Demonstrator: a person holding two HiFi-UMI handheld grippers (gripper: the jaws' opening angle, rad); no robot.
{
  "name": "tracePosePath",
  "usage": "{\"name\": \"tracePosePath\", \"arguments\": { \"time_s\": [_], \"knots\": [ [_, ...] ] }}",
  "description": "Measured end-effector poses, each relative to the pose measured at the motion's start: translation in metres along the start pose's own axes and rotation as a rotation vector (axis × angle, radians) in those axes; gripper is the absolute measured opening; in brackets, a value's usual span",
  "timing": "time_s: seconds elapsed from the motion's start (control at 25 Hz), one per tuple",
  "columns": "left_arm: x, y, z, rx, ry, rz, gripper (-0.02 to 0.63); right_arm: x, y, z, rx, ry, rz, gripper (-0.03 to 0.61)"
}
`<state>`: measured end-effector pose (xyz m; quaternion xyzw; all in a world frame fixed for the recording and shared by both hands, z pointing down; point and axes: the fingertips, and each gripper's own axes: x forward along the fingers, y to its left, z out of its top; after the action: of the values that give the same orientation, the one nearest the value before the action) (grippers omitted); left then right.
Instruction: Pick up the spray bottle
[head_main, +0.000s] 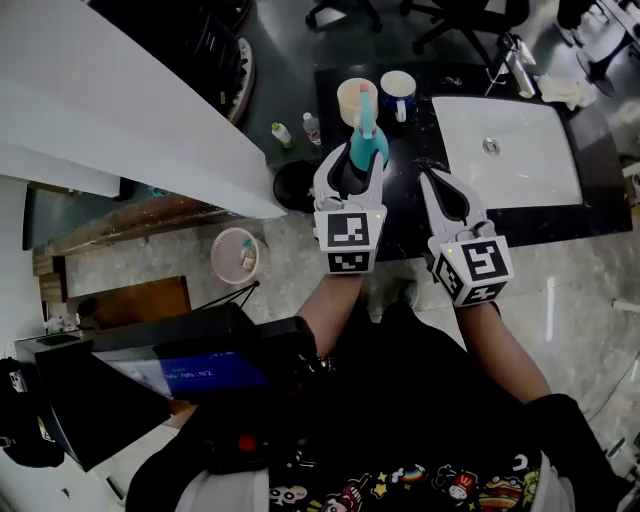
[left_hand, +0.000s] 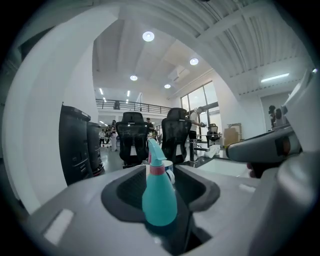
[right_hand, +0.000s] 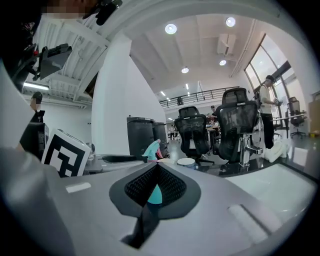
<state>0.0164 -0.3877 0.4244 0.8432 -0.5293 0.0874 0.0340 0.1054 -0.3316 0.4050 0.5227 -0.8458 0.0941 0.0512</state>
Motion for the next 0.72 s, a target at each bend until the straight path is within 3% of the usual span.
{"name": "tracePosePath", "arguments": {
  "time_s": [0.24, 0.72],
  "knots": [
    [0.034, 0.007, -0.002, 0.071, 0.017, 0.072, 0.195, 0.014, -0.023, -0.006, 0.008, 0.018, 0.038, 0.023],
    [0.059, 0.007, -0.008, 0.067, 0.046, 0.124, 0.199, 0.023, -0.047, -0.011, 0.032, 0.035, 0.064, 0.023]
  ]
}}
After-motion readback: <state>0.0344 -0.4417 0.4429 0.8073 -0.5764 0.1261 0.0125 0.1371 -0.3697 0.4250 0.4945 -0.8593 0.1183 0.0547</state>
